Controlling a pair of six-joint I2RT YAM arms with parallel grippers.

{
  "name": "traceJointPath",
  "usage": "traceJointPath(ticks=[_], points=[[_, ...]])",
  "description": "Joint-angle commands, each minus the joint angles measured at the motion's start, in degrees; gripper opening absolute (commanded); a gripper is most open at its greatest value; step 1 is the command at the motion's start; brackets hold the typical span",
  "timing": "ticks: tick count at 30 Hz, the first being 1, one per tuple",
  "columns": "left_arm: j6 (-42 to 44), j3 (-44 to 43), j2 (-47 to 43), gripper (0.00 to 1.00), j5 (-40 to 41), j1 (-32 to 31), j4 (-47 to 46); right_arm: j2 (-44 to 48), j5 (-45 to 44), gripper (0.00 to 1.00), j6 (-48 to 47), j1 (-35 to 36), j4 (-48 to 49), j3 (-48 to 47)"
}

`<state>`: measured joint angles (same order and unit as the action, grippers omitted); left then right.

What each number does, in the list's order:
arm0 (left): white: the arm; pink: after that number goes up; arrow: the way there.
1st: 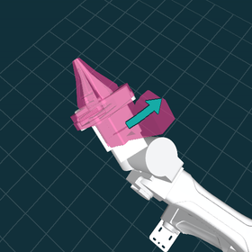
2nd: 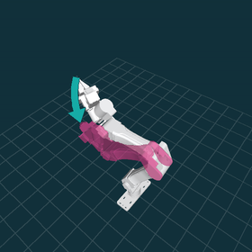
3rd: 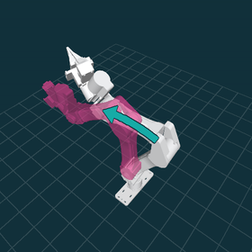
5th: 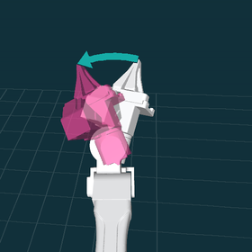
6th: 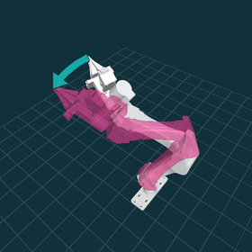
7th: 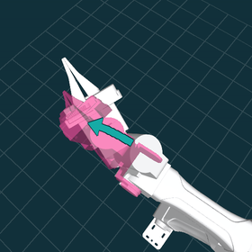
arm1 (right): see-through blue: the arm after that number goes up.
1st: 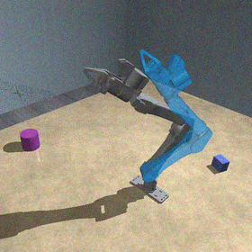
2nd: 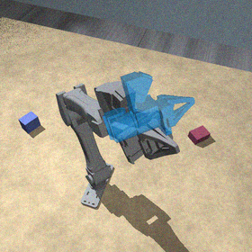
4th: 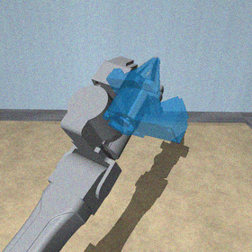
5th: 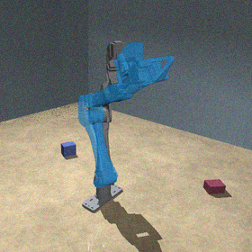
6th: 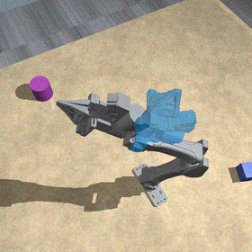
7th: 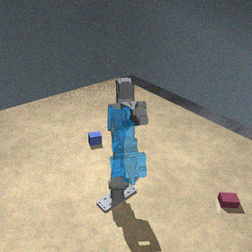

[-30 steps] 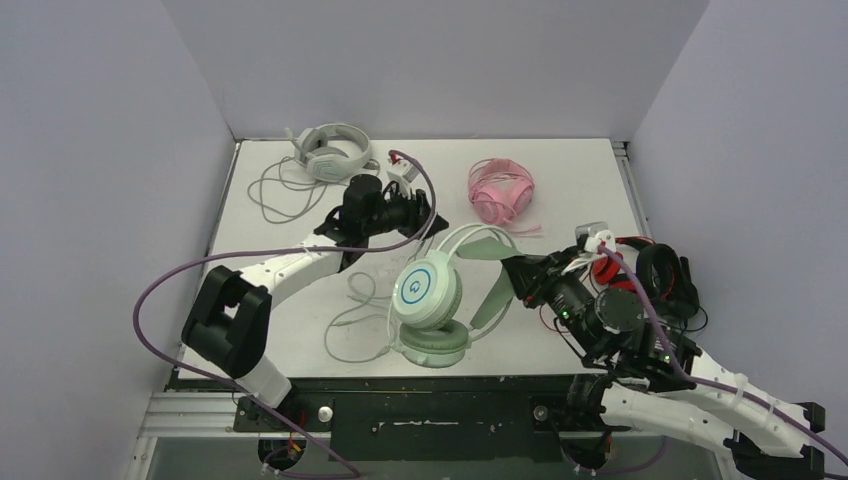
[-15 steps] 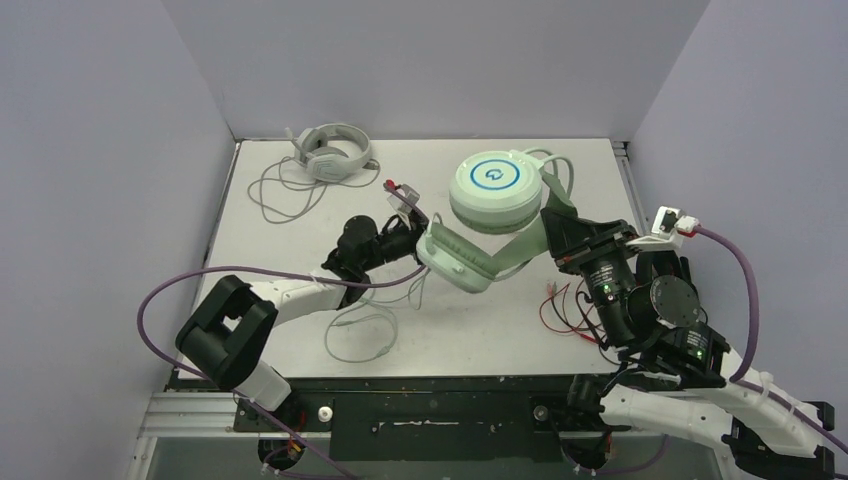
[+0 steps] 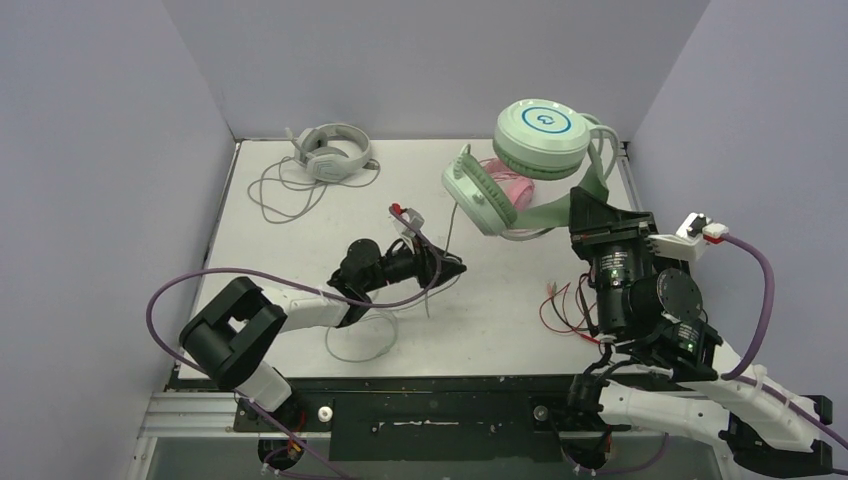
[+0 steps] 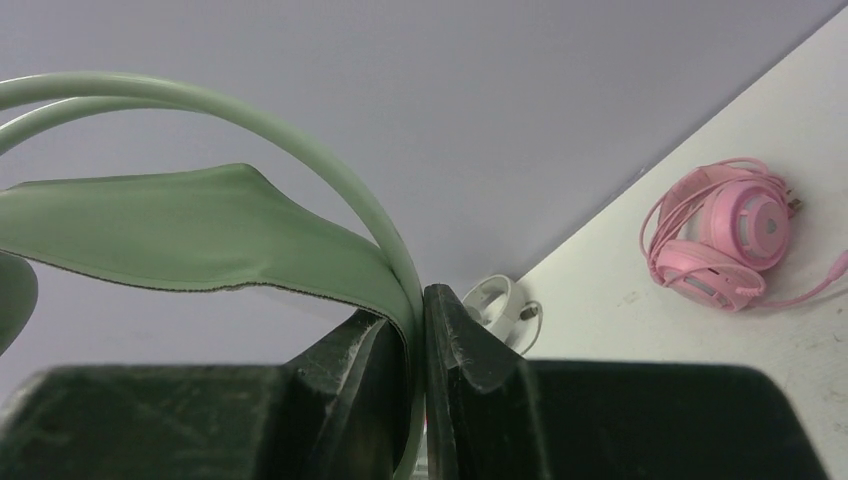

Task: Wrap the headphones
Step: Wrap the headphones cable around the headphones.

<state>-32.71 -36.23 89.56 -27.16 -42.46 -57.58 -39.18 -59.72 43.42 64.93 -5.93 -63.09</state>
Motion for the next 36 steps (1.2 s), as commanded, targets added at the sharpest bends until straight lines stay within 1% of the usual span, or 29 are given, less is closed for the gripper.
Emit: traceJointPath(ticks=[1,2,4,8,10,12,15,17,20,22,24,26,28,30,31,36], points=[[0.41,0.63,-1.64,0.2,0.77,-2.33,-2.54,-1.99,-12.02,0.0,4.89,0.2,10.45,-2.03],[1.02,0.64,-2.5,0.16,1.4,-3.08,-1.21,-3.24,-14.11,0.0,5.81,0.21,9.17,-3.12],[3.17,-0.21,-4.33,0.08,2.82,-5.43,4.61,-6.07,-19.29,0.0,7.54,0.28,6.8,-5.24],[10.65,-3.97,-8.33,0.0,8.16,-11.0,18.72,-12.27,-30.25,0.0,9.47,0.09,4.42,-8.03],[13.03,-5.23,-9.75,0.0,10.61,-13.43,23.3,-14.6,-31.89,0.0,10.36,-1.47,2.95,-8.84],[14.77,-6.43,-10.85,0.0,12.67,-15.62,27.25,-16.53,-31.57,0.0,10.62,-4.93,2.35,-9.23],[16.81,-8.75,-11.95,0.0,14.41,-18.51,33.39,-20.72,-31.78,0.0,4.6,-9.99,4.15,-10.19],[18.58,-10.67,-12.85,0.0,16.31,-20.61,38.39,-24.39,-32.15,0.0,-2.32,-13.97,7.34,-11.16],[21.54,-13.82,-14.7,0.0,21.49,-23.53,47.13,-28.74,-31.44,0.0,-7.7,-17.84,6.65,-11.66],[22.29,-14.85,-16.6,0.0,24.12,-24.1,51.1,-30.48,-29.15,0.0,-10.33,-20.7,6.12,-11.09],[22.4,-15.38,-18.54,0.0,25.65,-24.16,54.25,-31.42,-23.86,0.0,-13.15,-24.13,6.11,-9.91],[22.72,-15.99,-20.32,0.0,26.27,-24.33,56.98,-32.96,-18.23,0.0,-14.93,-27.53,2.3,-9.49],[23.41,-16.94,-21.88,0.0,26.7,-24.5,60.99,-34.81,-14.52,0.0,-12.71,-29.88,-4.05,-10.43],[24.51,-18.08,-23.33,0.0,29.45,-24.54,64.42,-36.28,-9.29,0.0,-10.33,-32.04,-10.07,-10.6],[25.32,-18.8,-24.24,0.0,30.89,-24.6,66.01,-36.53,-6.59,0.0,-10.03,-32.81,-12.18,-10.0],[29.67,-23.55,-26.44,0.0,40.45,-24.54,74.0,-35.15,8.06,0.0,-17.66,-33.2,-11.92,-3.58]])
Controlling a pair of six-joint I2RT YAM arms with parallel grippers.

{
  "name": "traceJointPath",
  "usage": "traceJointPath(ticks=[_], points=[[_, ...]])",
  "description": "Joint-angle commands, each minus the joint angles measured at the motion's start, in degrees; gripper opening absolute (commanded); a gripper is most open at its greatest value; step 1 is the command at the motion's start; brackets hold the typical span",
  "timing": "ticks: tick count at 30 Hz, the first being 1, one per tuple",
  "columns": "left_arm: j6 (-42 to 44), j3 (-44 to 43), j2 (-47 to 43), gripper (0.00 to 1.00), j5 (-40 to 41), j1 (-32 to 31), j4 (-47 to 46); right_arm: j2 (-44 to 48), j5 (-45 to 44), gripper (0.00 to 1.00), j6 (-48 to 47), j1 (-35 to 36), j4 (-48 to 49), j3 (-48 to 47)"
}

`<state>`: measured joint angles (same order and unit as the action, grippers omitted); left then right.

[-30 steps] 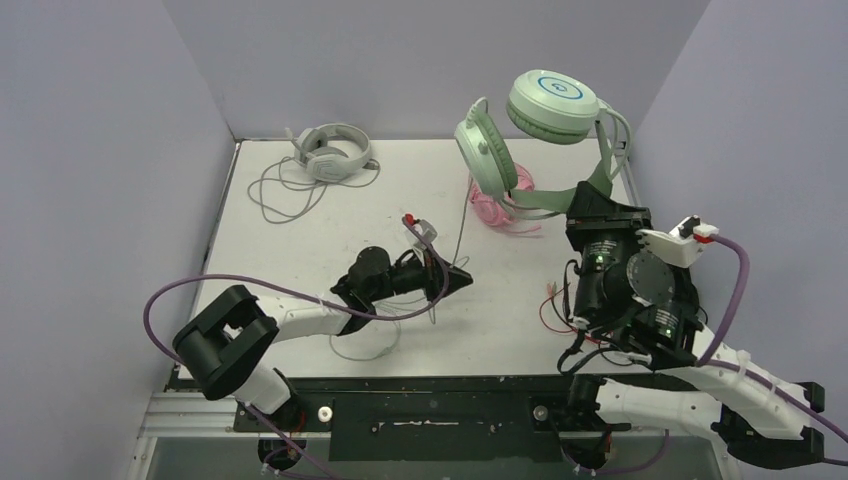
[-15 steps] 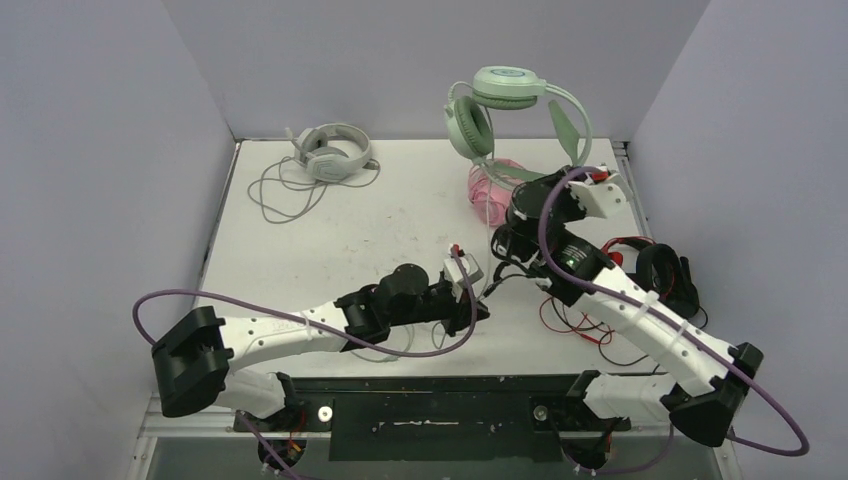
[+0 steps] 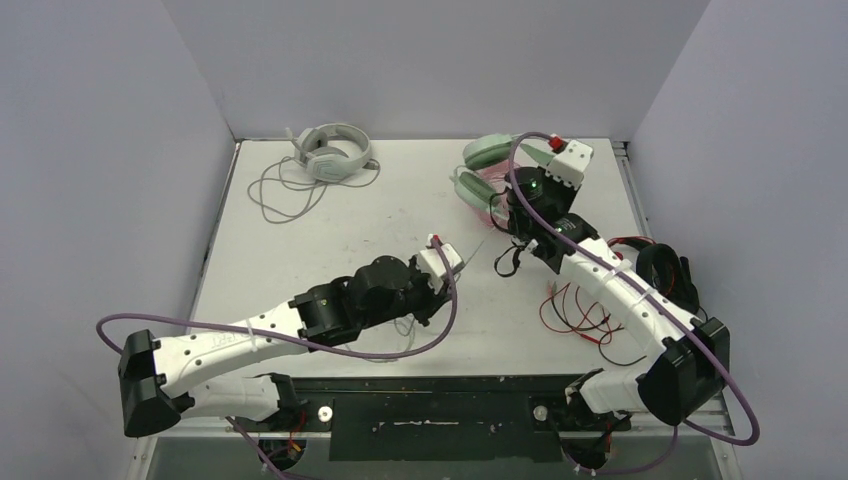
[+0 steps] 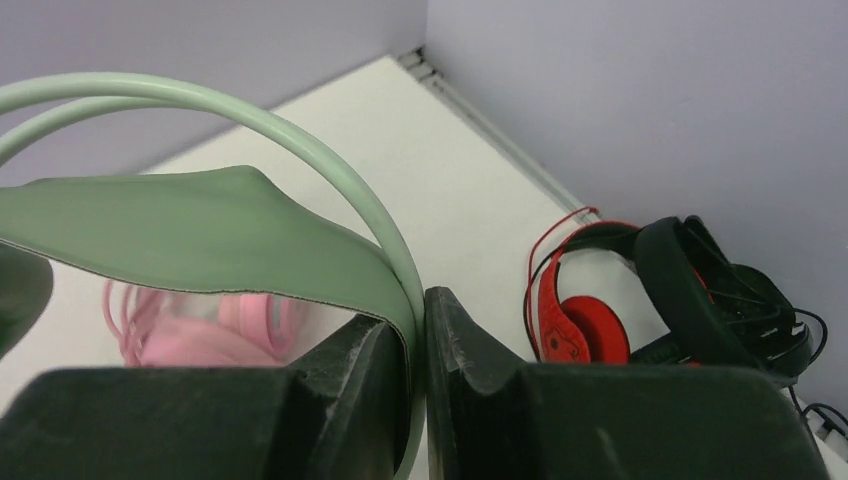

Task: Wrap the headphones
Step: Wrap the headphones cable around the headphones.

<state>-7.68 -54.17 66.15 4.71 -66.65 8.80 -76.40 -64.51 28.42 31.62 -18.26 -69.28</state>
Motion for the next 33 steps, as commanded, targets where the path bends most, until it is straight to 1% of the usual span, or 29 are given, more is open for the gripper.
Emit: traceJointPath(ticks=[1,6,9,11,13,14,18,21,23,24,25,27,28,33], points=[[5.92,-6.52,-3.31,0.0,10.23,-0.32,8.34,2.63,16.1,0.0,-4.44,0.22,0.46,3.67],[12.41,-11.33,-3.13,0.0,17.46,0.38,11.48,5.62,23.54,0.0,-10.65,4.34,-3.75,6.92],[15.6,-13.83,-2.1,0.0,20.28,1.73,12.87,6.46,24.28,0.0,-12.32,9.29,-8.05,7.09],[17.82,-14.47,-1.41,0.0,21.25,3.46,12.99,6.6,27.88,0.0,-13.57,11.15,-11.05,6.75],[19.94,-14.52,-0.9,0.0,22.69,5.0,13.09,7.01,33.79,0.0,-14.91,11.85,-13.33,6.84],[20.76,-14.53,-0.66,0.0,23.05,5.9,13.25,7.39,36.91,0.0,-15.58,12.01,-13.83,7.32],[22.84,-14.09,-0.22,0.0,22.99,9.64,12.38,7.92,44.0,0.0,-15.63,12.36,-17.37,8.0],[24.44,-13.08,-0.15,0.01,20.85,13.13,10.6,9.03,50.2,0.0,-16.67,13.03,-17.64,8.69],[25.89,-12.2,-0.18,0.04,18.19,15.36,8.73,9.84,53.55,0.0,-17.41,13.98,-17.79,8.71],[26.68,-11.91,-0.04,0.05,16.65,16.35,8.25,9.86,53.16,0.0,-16.97,14.58,-18.47,8.36],[27.25,-11.99,0.28,0.05,15.98,16.99,8.4,9.56,50.46,0.0,-16.1,15.27,-19.71,7.75],[27.54,-13.71,1.35,0.06,15.98,17.57,10.2,8.54,41.02,0.0,-13.61,16.22,-22.71,6.57],[27.49,-14.33,1.83,0.07,16.12,17.73,11.11,8.08,38.34,0.0,-12.71,16.28,-24.03,6.07],[28.39,-15.89,3.54,0.08,19.68,17.74,13.27,7.57,34.81,0.0,-13.15,16.41,-25.28,5.22]])
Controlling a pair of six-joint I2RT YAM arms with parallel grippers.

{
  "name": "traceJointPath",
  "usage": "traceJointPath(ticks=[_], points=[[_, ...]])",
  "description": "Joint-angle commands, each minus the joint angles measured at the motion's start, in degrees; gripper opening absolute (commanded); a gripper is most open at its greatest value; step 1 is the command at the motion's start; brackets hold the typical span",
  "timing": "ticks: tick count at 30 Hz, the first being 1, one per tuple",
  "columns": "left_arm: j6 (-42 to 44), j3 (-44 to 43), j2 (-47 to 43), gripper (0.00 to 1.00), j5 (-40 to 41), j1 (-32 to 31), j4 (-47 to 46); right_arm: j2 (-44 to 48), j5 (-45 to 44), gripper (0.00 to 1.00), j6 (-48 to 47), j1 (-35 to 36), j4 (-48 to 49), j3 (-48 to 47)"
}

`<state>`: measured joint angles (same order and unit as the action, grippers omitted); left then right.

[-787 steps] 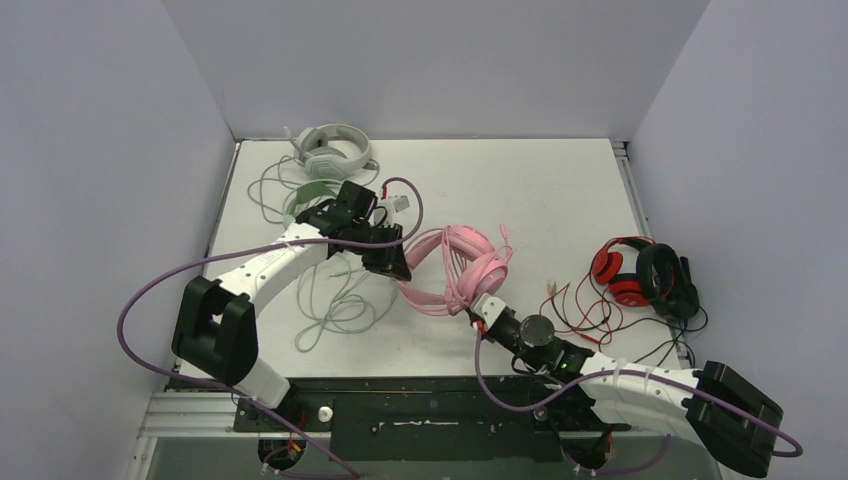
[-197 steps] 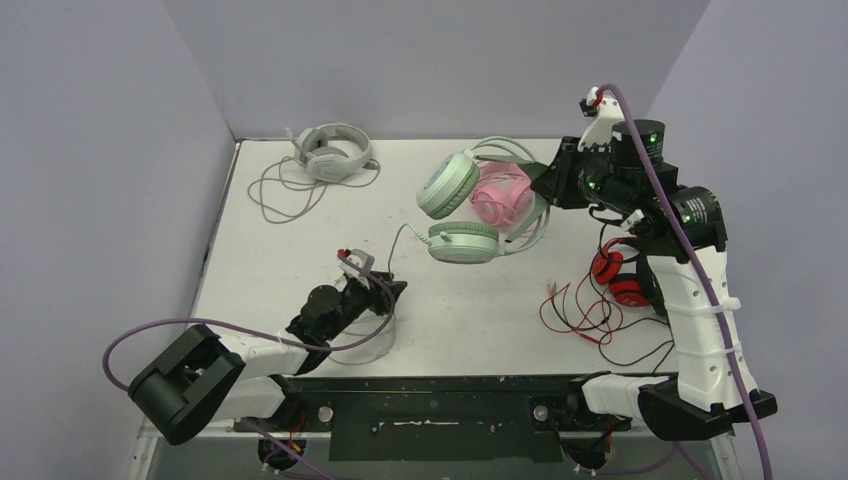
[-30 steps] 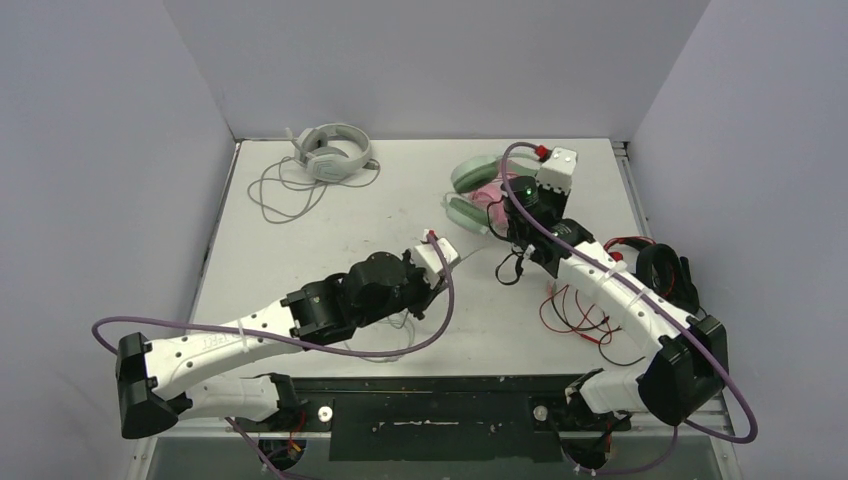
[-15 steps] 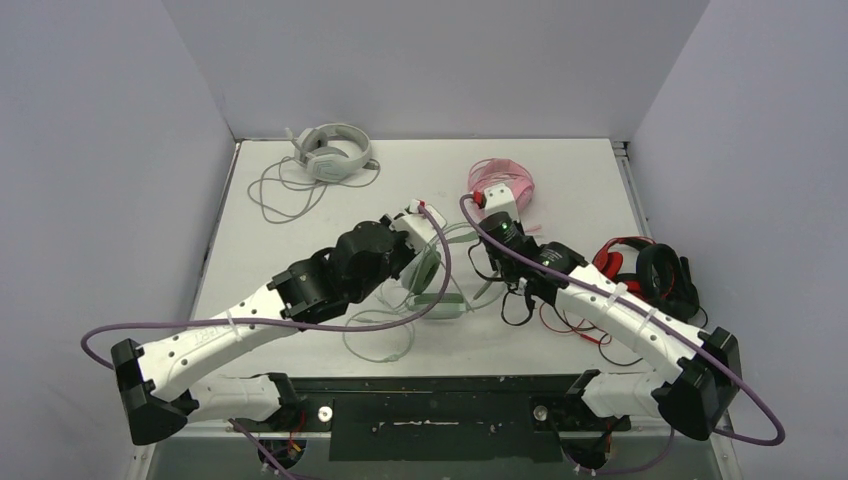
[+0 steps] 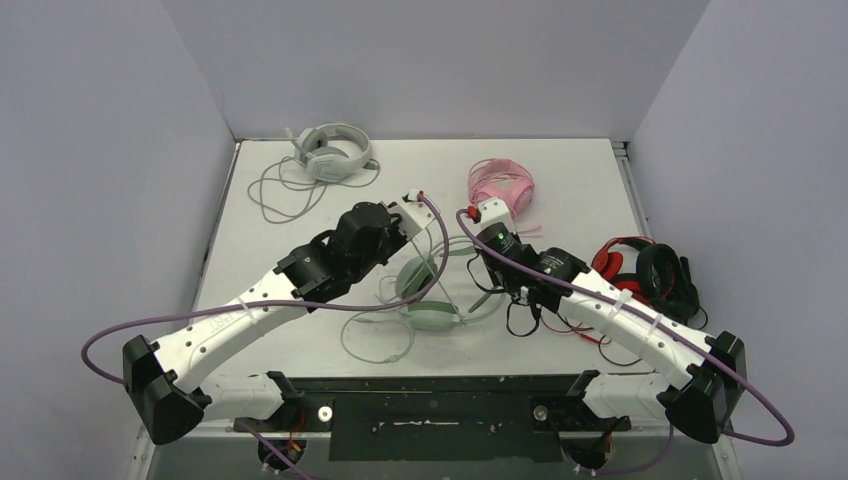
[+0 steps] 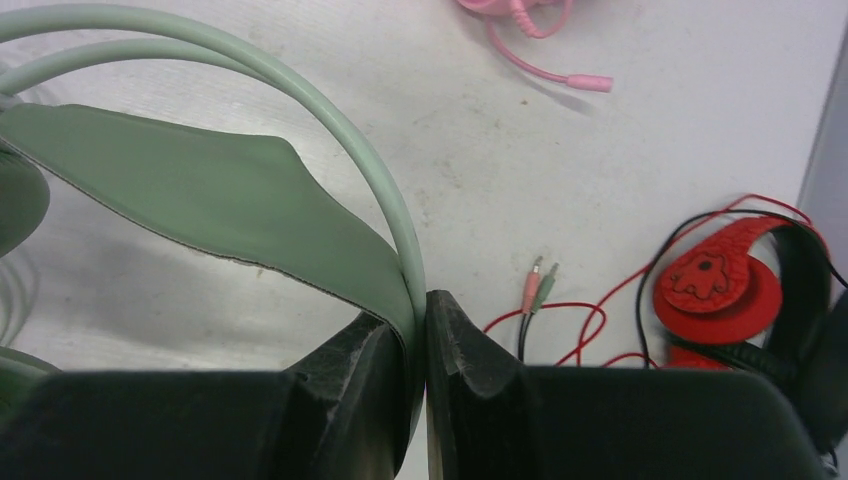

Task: Wrap the headphones
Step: Wrap the headphones cable around the headphones.

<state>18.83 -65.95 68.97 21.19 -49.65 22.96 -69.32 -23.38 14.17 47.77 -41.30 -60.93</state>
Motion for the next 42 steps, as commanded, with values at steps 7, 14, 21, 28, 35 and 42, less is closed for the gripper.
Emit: traceJointPath(ticks=[7,14,21,28,35,42], points=[[2.02,-5.96,0.78,0.09,1.67,0.78,0.04,-1.66,-21.67,0.0,8.98,0.55,-6.28,-3.58],[3.28,-5.87,1.86,0.1,2.21,0.76,-0.75,-0.3,-13.65,0.0,4.02,0.8,-4.33,-2.84],[4.66,-5.18,5.15,0.1,-3.24,4.82,-5.87,3.2,4.42,0.0,-1.38,1.87,-2.64,-2.16],[-2.29,-3.62,8.83,0.15,-20.23,12.91,-13.66,6.15,9.58,0.0,-1.17,1.9,-4.45,-3.38],[-16.41,5.98,9.54,0.33,-36.48,18.87,-31.75,10.05,15.68,0.0,-0.43,1.82,-4.08,-6.62],[-27.64,13.82,11.58,0.33,-44.79,21.04,-45.63,8.6,16.87,0.0,2.9,1.63,-8.35,-14.2]])
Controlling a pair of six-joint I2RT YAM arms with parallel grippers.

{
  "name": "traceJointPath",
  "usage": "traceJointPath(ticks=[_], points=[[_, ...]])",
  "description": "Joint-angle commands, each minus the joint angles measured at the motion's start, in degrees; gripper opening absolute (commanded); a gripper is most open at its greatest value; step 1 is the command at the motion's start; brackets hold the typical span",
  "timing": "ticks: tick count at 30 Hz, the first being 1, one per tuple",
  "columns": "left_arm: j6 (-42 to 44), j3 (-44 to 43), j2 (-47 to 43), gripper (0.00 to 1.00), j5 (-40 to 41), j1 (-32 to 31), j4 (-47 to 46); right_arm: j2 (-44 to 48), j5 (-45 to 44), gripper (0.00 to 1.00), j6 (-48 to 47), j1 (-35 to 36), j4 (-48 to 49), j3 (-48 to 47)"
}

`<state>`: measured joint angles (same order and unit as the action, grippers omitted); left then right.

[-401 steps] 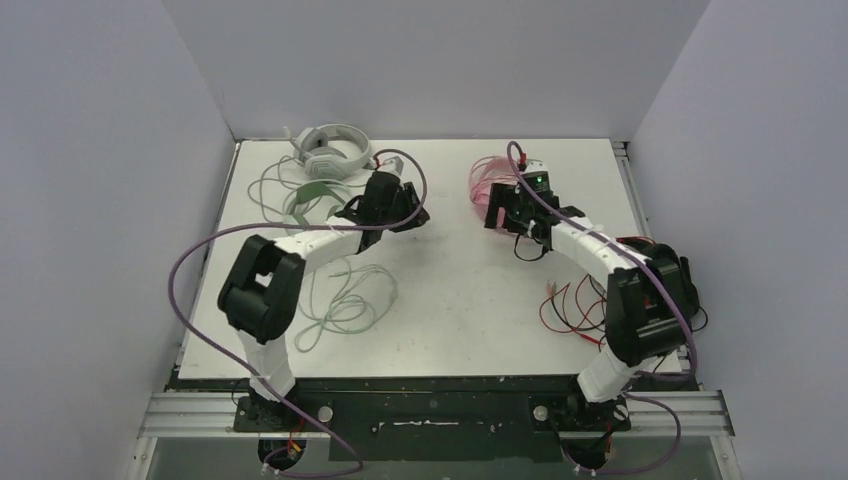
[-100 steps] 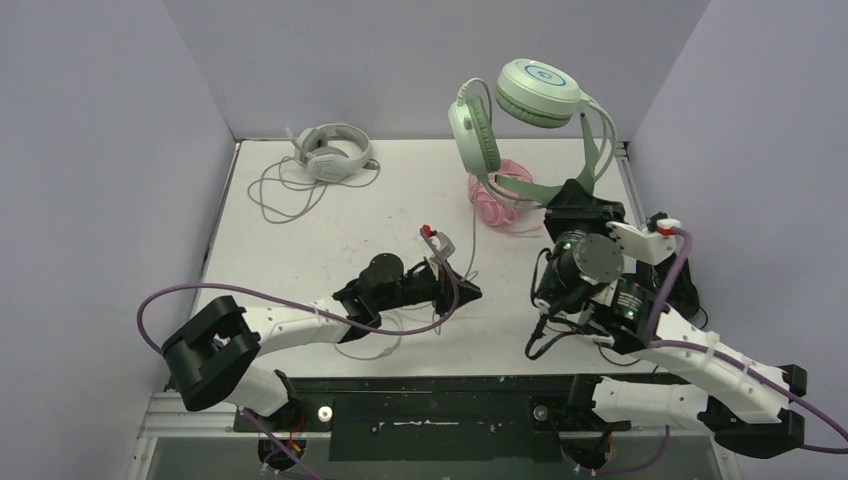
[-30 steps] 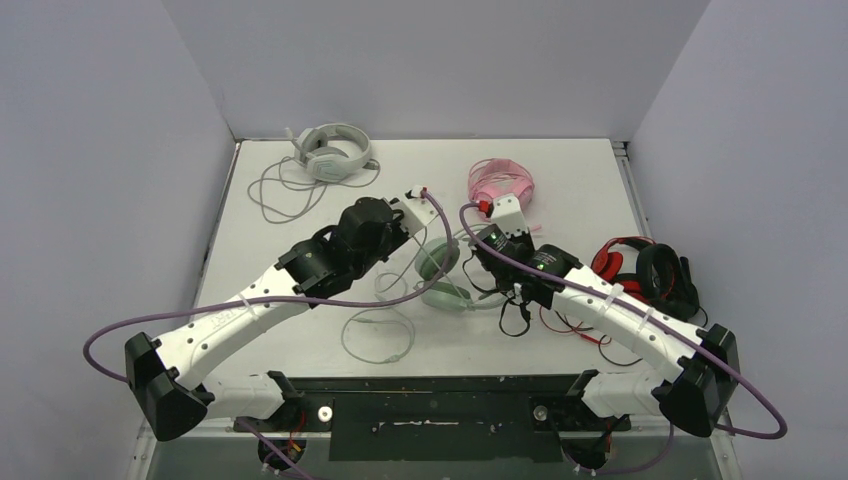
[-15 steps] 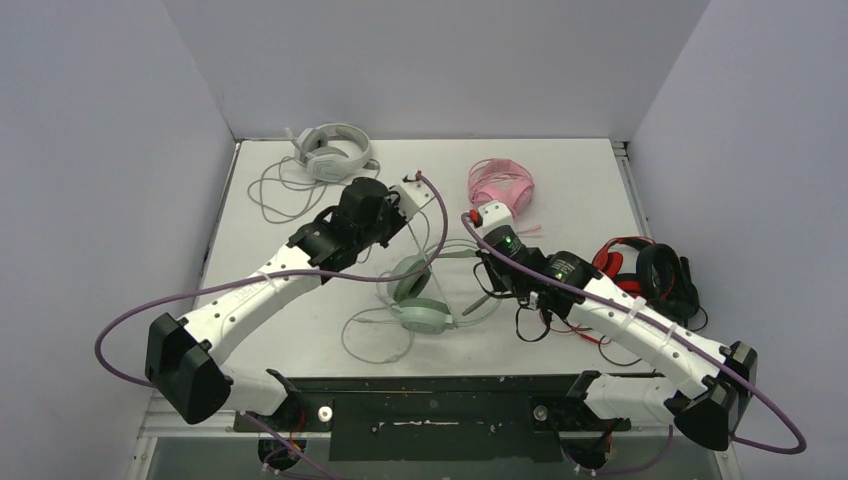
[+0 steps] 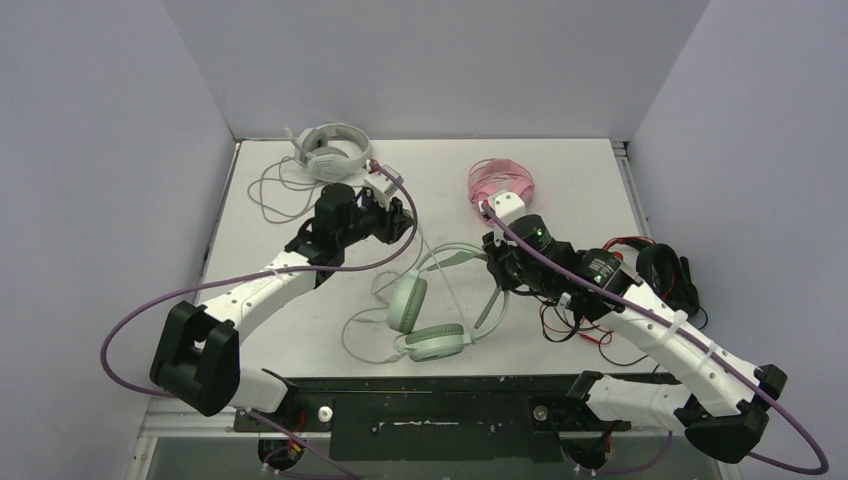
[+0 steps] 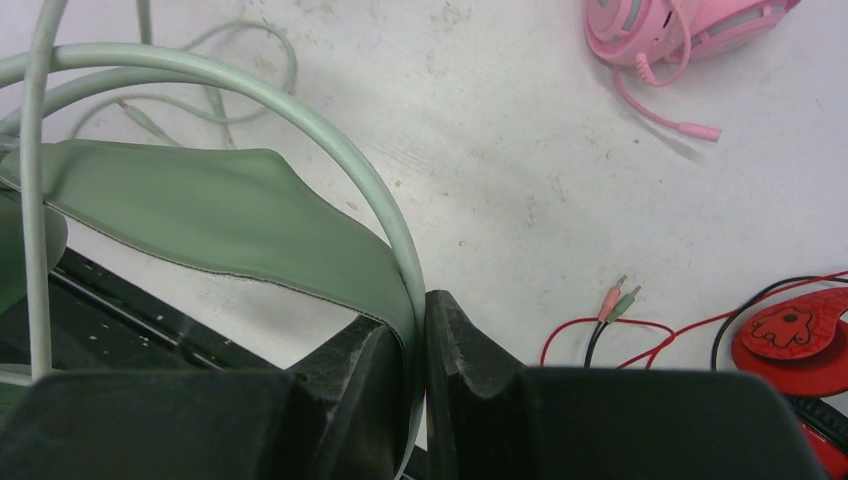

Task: Wrap the headphones
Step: Wrap the headphones cable around the headphones.

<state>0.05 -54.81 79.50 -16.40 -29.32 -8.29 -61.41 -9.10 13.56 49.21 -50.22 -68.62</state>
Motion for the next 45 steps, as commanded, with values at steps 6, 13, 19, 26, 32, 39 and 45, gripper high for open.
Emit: traceJointPath(ticks=[6,13,19,26,32,39,45], points=[[-16.26,8.8,4.63,0.34,-11.15,1.11,-26.09,-0.09,2.98,0.0,5.75,-0.11,0.02,-11.96],[-20.9,12.0,7.59,0.38,-9.96,1.64,-31.04,-2.62,-1.18,0.0,8.5,-2.69,-2.24,-20.67],[-25.55,18.11,6.83,0.39,-9.94,2.25,-39.98,-5.35,-1.54,0.0,9.53,-8.0,-2.92,-25.49],[-29.31,29.03,2.25,0.5,-7.09,2.29,-52.19,-9.96,-4.37,0.0,11.89,-10.63,-3.53,-31.46],[-30.13,35.03,-6.4,0.69,4.85,3.21,-49.4,-11.98,-5.89,0.0,12.38,-11.41,-3.55,-33.77],[-32.13,37.8,-23.11,0.72,24.32,6.14,-30.45,-12.08,-5.48,0.0,12.48,-12.02,-3.14,-33.48],[-31.85,37.3,-31.6,0.77,28.19,7.82,-23.1,-11.65,-5.15,0.0,12.2,-12.76,-2.89,-32.97]])
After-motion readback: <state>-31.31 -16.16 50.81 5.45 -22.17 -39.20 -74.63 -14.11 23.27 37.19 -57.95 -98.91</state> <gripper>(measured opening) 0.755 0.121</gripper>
